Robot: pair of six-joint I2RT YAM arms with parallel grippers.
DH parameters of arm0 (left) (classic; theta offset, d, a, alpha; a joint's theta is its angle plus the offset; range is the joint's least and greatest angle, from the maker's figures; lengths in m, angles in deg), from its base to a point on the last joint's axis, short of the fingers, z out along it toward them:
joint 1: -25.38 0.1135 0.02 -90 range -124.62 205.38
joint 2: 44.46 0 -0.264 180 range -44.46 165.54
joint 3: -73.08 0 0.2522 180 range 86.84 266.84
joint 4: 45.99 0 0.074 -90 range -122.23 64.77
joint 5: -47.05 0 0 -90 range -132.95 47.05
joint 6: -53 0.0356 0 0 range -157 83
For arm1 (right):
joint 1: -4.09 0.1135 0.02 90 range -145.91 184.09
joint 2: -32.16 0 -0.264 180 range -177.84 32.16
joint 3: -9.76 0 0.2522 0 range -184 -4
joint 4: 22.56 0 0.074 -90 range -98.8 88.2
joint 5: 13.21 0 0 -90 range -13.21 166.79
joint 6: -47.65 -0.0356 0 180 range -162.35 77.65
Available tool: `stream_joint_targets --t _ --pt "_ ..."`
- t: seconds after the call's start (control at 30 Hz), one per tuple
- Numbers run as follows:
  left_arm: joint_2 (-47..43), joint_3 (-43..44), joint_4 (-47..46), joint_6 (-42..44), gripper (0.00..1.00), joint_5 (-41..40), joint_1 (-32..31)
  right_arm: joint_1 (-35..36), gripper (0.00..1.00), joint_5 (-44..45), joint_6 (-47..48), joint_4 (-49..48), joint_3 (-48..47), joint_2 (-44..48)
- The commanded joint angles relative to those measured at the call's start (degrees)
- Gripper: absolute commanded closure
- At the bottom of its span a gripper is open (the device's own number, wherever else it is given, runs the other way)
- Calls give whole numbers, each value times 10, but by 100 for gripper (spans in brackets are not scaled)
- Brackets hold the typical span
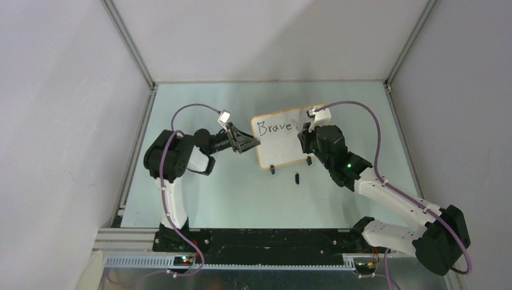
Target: Write a sentence on the whiteboard
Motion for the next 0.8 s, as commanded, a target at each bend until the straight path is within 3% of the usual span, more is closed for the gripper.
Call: stream_joint_targets --t 0.0,0.27,0.77 --pt "-17 33 -24 -21 33 9 8 2 100 -6 2 -22 -1 1" --pt "-21 54 -25 -37 35 7 24 2 100 -10 3 -25 -1 -4" --pt "1 95 -24 -69 46 23 27 3 100 -15 1 -24 -1 -7"
